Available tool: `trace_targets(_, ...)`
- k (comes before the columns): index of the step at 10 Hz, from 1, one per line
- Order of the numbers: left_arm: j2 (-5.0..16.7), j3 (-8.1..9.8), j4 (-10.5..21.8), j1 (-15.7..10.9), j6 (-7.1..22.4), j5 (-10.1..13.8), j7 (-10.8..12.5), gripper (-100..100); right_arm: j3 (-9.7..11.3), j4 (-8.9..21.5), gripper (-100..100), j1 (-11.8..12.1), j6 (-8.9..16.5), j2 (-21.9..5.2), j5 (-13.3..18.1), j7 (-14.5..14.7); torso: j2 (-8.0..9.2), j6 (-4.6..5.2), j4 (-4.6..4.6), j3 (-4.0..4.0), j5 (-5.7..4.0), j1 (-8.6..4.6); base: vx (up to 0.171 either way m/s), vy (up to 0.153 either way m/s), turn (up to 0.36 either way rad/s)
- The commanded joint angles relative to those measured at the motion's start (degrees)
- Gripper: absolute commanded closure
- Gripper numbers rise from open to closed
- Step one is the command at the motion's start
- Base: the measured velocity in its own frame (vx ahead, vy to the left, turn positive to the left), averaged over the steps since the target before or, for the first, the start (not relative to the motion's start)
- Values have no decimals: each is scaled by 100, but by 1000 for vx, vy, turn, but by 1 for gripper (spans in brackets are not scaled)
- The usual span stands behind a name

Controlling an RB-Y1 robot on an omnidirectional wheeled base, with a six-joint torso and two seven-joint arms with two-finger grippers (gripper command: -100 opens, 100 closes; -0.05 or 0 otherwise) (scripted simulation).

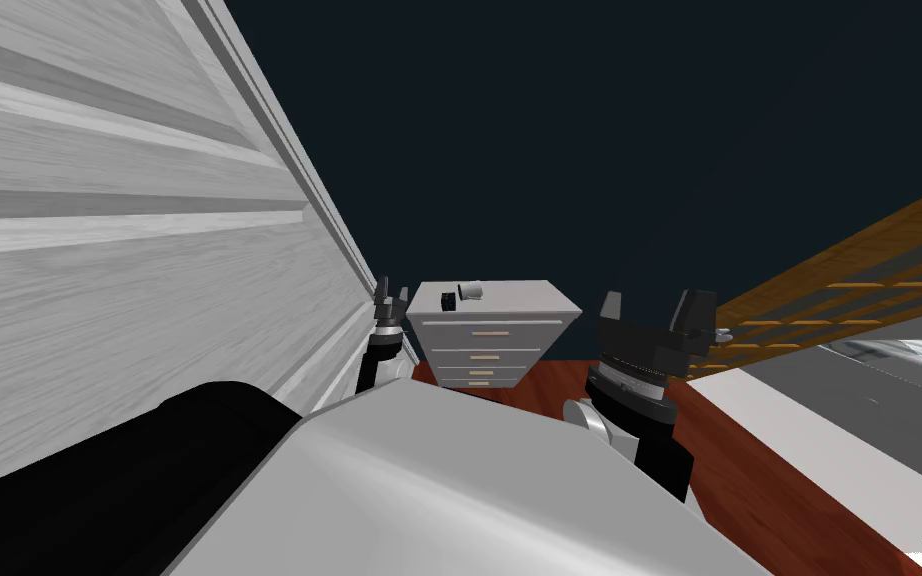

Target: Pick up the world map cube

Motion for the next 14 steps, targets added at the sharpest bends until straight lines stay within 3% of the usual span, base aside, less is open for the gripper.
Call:
trace_targets(1,218,21,78,-71,160,11,-19,-100,0,0,0,0,0,0,0,0,0,0,0,0,0,0,-8,3,25)
trace_targets(3,533,72,257,-234,466,36,-64,-100,0,0,0,0,0,0,0,0,4,0,1,2,1,6,-20,12,37)
trace_targets(4,533,72,257,-234,526,36,-64,-100,0,0,0,0,0,0,0,0,6,0,1,3,2,8,-17,10,11)
trace_targets(7,868,153,513,-473,988,73,-134,-100,0,0,0,0,0,0,0,0,5,0,1,3,1,4,-19,9,34)
trace_targets(8,868,153,513,-473,1062,73,-134,-100,0,0,0,0,0,0,0,0,6,0,1,4,1,6,-19,6,18)
trace_targets(11,1226,260,825,-771,1612,121,-224,-100,0,0,0,0,0,0,0,0,7,0,1,4,1,5,-24,12,41)
trace_targets(12,1226,260,825,-771,1740,121,-224,-100,0,0,0,0,0,0,0,0,9,-1,2,5,2,7,-27,11,26)
trace_targets(13,1415,322,998,-939,1913,148,-276,-100,0,0,0,0,0,0,0,0,9,0,2,5,2,5,-36,11,55)
trace_targets(14,1415,322,998,-939,2075,148,-276,-100,0,0,0,0,0,0,0,0,12,-1,2,7,2,7,-30,6,28)
